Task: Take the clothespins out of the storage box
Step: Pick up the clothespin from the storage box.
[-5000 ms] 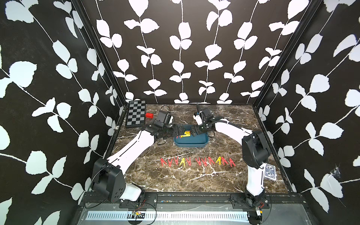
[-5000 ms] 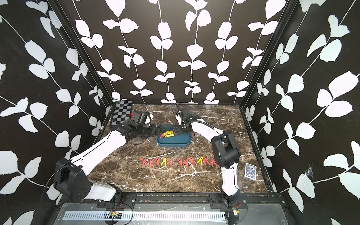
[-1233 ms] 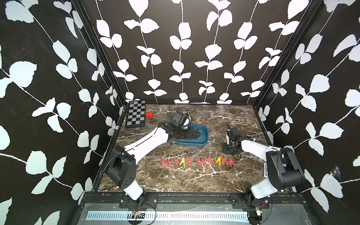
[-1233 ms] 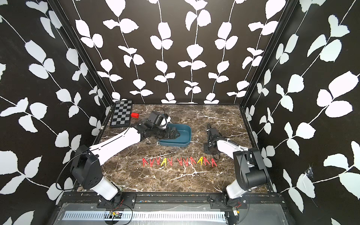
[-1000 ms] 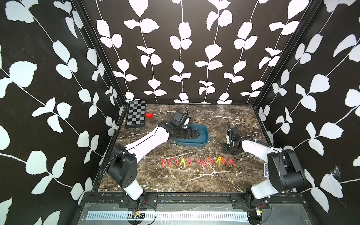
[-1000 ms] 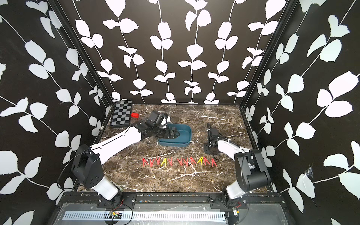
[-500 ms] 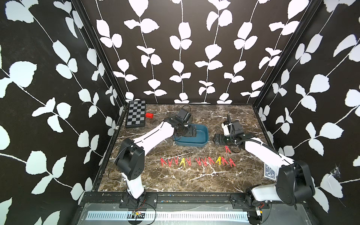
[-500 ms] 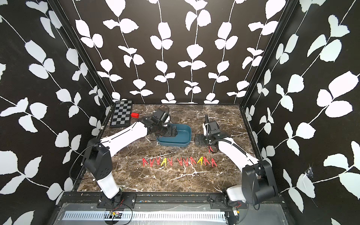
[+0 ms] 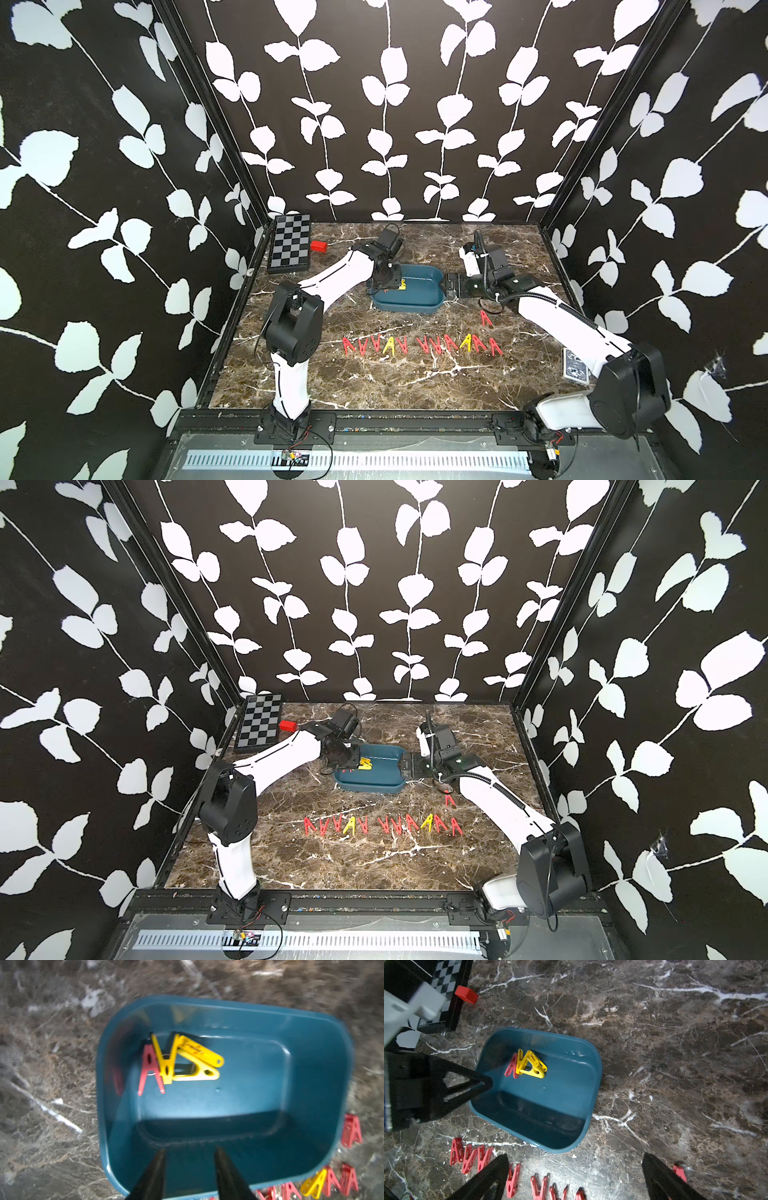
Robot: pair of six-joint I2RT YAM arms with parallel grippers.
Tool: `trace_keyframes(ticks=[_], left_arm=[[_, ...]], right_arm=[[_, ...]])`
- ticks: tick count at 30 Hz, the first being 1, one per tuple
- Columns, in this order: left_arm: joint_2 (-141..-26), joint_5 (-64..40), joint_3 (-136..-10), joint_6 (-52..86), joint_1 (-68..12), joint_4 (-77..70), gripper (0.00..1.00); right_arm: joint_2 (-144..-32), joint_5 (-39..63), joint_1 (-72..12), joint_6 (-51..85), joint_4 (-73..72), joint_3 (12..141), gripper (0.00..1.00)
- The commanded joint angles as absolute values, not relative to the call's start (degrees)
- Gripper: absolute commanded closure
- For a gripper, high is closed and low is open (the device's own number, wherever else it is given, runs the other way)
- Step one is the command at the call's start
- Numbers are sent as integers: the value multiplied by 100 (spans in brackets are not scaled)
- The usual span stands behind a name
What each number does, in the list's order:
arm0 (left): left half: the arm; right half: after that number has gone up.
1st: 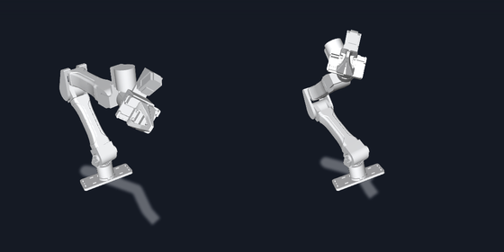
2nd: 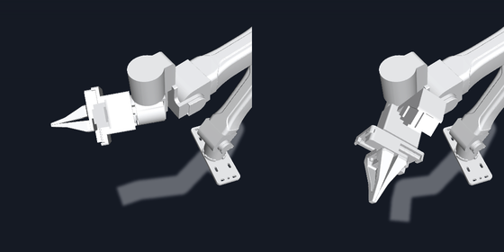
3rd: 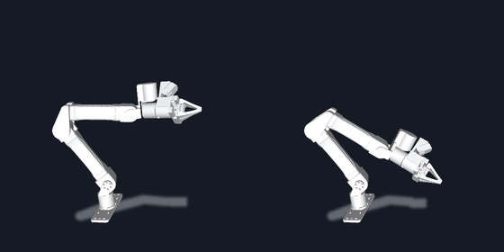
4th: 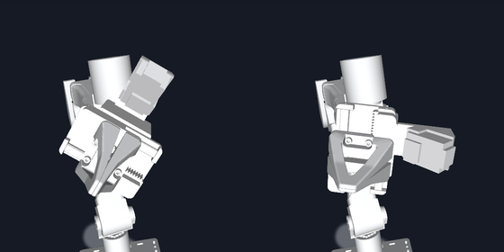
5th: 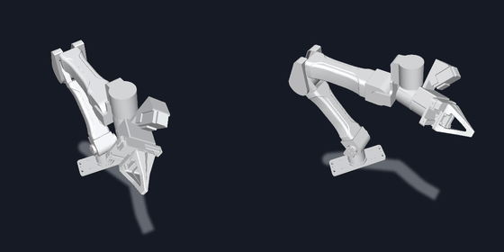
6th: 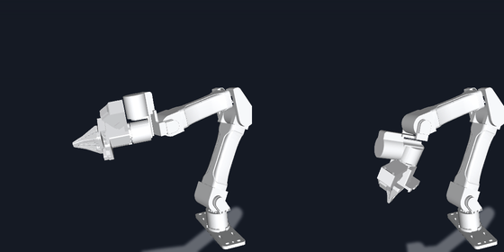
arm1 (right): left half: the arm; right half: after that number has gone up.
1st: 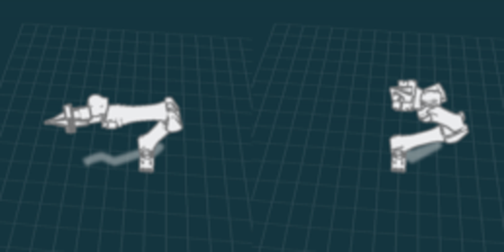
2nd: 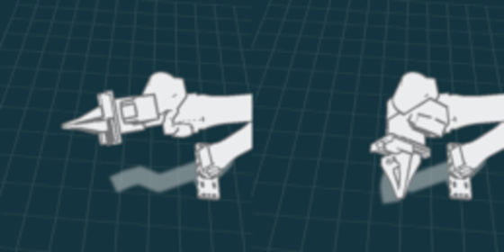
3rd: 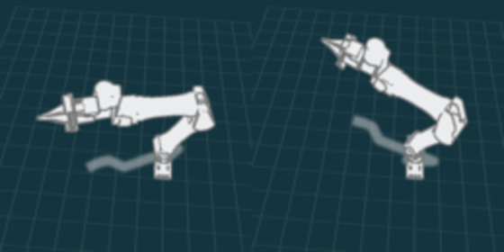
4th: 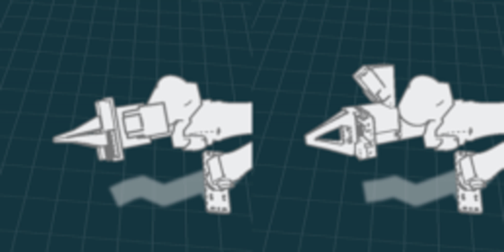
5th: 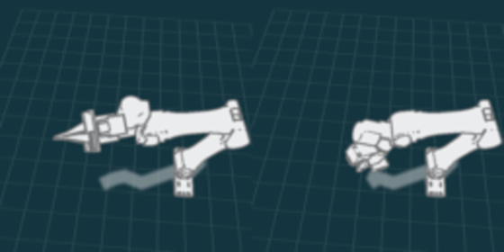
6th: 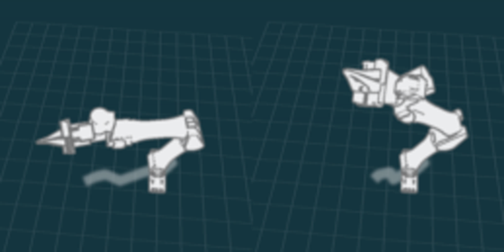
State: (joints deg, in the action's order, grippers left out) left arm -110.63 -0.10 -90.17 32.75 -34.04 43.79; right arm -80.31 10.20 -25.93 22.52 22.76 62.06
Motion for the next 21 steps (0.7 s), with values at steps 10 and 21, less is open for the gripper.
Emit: trace_keyframes(ticks=[10,21], left_arm=[[-11832,198,-9641,2867,-3169,4903,76],[-12388,378,-10069,2692,-3149,5169,77]], right_arm=[[-8435,1173,-2742,2285,2076,6621,1],[-8663,1169,-2742,2294,2092,6704,1]])
